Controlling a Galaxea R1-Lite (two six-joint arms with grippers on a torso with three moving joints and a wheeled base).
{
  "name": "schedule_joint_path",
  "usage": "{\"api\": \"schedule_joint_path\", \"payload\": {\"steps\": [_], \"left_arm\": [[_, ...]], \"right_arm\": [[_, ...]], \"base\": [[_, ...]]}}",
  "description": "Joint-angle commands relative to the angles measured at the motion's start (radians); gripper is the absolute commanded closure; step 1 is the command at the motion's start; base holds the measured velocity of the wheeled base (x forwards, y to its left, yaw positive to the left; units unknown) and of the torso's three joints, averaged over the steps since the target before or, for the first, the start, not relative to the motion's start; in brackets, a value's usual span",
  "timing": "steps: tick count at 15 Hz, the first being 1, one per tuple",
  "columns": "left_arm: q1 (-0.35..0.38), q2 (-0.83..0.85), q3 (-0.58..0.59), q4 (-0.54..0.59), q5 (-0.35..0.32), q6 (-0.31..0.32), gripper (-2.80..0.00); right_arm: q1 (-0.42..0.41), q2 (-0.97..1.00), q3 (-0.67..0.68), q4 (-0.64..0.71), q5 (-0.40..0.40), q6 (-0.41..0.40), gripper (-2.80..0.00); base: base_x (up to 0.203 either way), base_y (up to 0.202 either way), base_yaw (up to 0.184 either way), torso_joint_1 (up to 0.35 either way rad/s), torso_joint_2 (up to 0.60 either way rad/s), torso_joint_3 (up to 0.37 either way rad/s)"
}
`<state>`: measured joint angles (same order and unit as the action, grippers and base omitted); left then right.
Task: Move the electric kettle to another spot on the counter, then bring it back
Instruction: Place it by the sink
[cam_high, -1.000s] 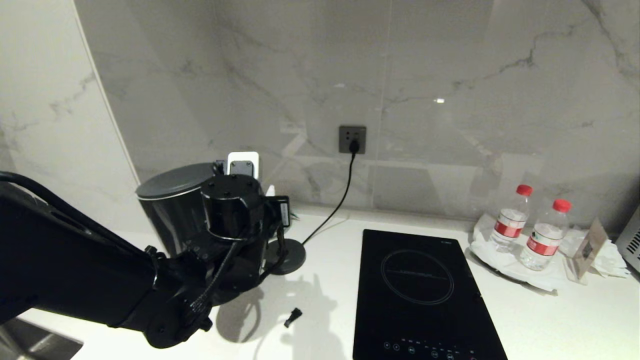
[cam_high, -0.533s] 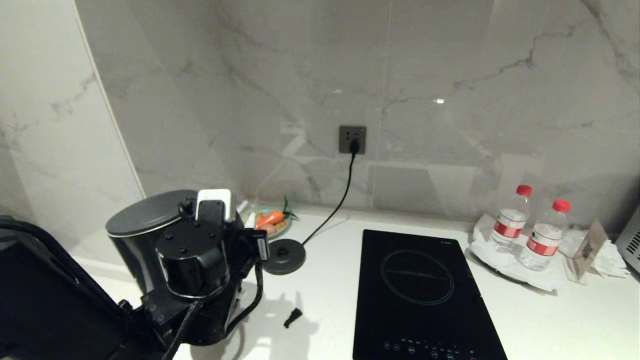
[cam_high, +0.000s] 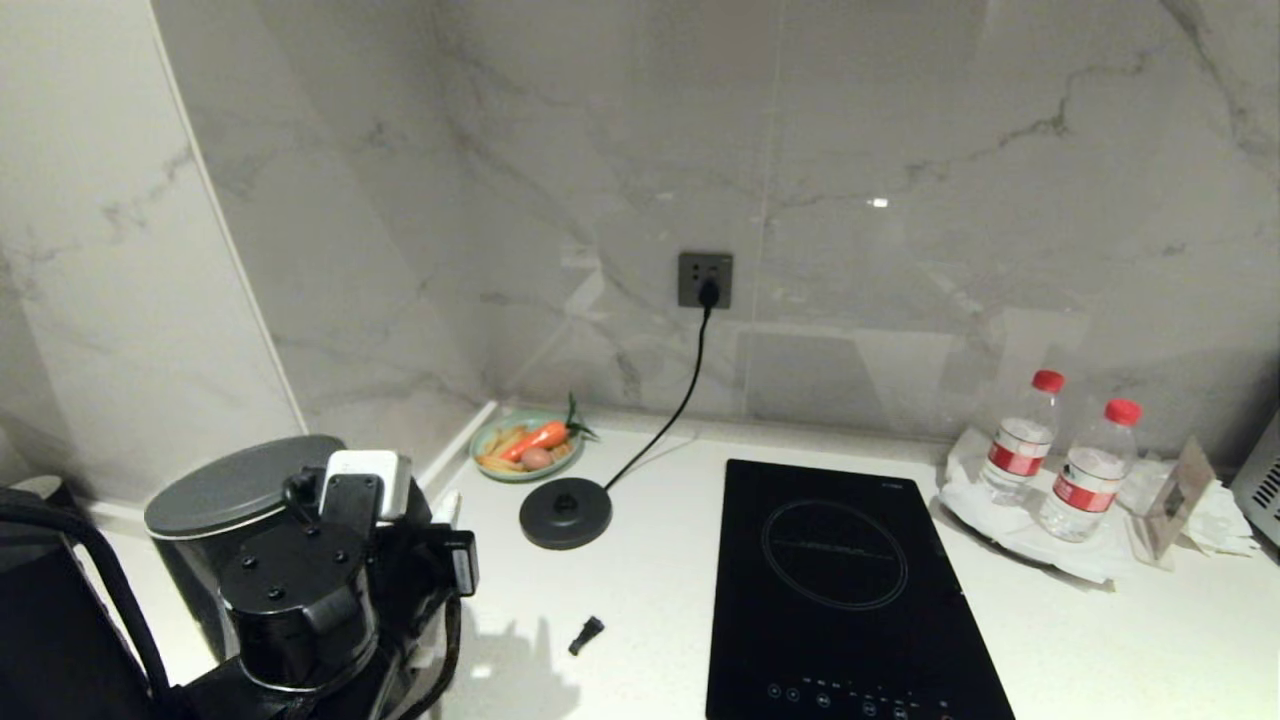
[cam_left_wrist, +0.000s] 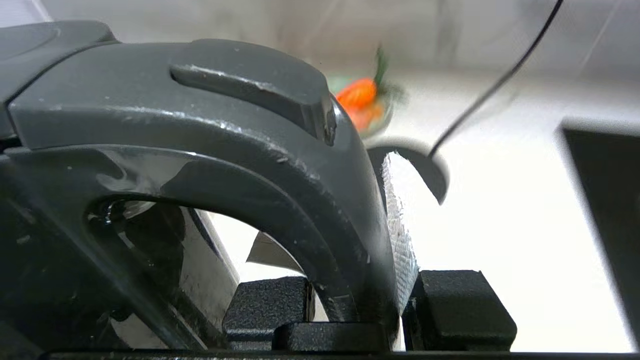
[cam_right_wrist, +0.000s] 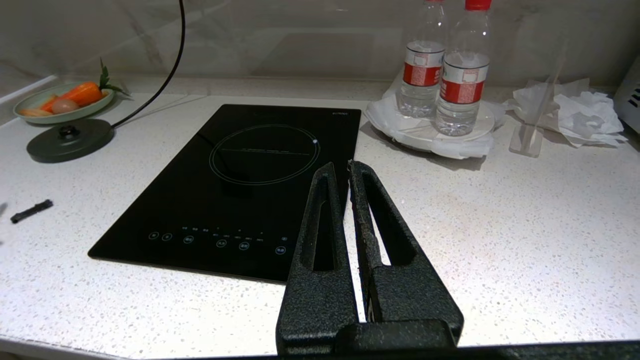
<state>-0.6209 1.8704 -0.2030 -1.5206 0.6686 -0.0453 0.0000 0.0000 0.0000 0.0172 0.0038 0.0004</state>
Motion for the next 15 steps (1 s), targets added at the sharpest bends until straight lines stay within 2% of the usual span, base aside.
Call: {"api": "schedule_joint_path", "payload": {"steps": [1, 11, 15], "left_arm": [[0.003, 0.013, 0.039, -0.009, 0.003, -0.001, 0.0], [0.01, 0.004, 0.06, -0.009, 0.014, -0.001, 0.0], [0.027, -0.001, 0.057, -0.009, 0.012, 0.002, 0.0]], "right_arm": [[0.0, 0.0, 0.0, 0.0, -0.001, 0.0, 0.0], [0.0, 0.0, 0.0, 0.0, 0.001, 0.0, 0.0], [0.0, 0.0, 0.0, 0.001, 0.001, 0.0, 0.0]], "base": [[0.0, 0.0, 0.0, 0.0, 0.0, 0.0], [0.0, 0.0, 0.0, 0.0, 0.0, 0.0], [0.003, -0.011, 0.137, 0.004, 0.0, 0.004]]}}
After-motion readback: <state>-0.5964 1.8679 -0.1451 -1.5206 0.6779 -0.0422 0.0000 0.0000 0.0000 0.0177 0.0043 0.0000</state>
